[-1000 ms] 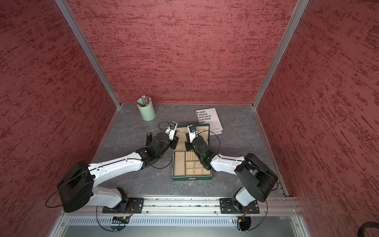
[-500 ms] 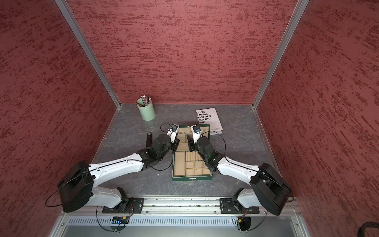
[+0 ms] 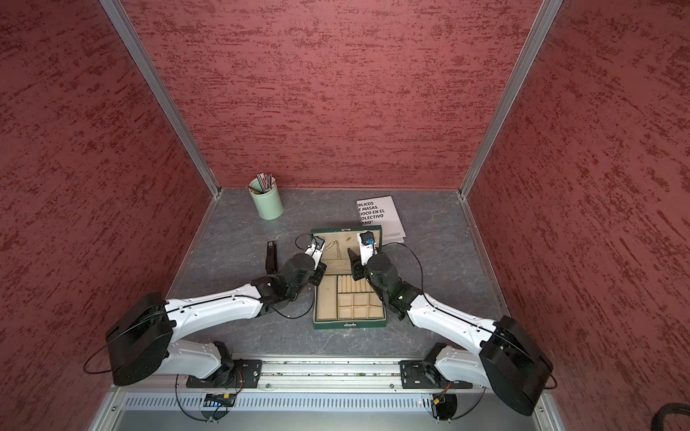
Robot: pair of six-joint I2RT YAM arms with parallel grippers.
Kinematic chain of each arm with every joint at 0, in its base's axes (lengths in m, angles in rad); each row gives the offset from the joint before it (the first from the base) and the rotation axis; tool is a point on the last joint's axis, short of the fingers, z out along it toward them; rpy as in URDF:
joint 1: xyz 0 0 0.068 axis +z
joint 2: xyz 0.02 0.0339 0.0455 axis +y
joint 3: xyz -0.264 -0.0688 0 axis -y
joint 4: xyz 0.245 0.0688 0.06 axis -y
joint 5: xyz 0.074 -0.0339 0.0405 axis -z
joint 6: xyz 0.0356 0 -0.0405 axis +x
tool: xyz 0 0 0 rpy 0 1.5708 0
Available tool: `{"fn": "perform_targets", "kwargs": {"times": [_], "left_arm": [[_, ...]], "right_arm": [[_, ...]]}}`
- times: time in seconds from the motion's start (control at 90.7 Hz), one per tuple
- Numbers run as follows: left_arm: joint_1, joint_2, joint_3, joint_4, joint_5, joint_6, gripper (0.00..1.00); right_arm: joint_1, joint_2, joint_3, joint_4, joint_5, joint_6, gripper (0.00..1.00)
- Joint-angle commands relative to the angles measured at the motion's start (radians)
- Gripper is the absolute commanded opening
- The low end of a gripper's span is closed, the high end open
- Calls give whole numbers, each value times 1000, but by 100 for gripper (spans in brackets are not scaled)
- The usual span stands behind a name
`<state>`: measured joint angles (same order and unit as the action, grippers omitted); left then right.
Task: Put jewelry chain into jewelry box
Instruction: Hang the necklace on the jewelry box clasp.
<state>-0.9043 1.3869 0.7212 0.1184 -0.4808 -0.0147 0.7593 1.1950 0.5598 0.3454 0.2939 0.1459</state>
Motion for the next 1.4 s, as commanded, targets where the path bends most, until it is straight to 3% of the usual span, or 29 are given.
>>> {"fn": "perform_targets", "kwargs": {"times": [0.0,0.738,1.124,1.389], "left_arm": [[-15,-8,-10,-16,-16,-27,0],[-44,85,14,-7,28,-59,0],[-49,63,24,-28,68,-57,28],[-70,-110,25,-161,67,-48,35]], "right_arm": [[-8,-17,-10,-8,30,-5,48],[-8,-30,-13,-8,40,-6,48],[-8,-45,-10,-17,49,-15,49],[-8,-91,1,-70,42,-22,50]]}}
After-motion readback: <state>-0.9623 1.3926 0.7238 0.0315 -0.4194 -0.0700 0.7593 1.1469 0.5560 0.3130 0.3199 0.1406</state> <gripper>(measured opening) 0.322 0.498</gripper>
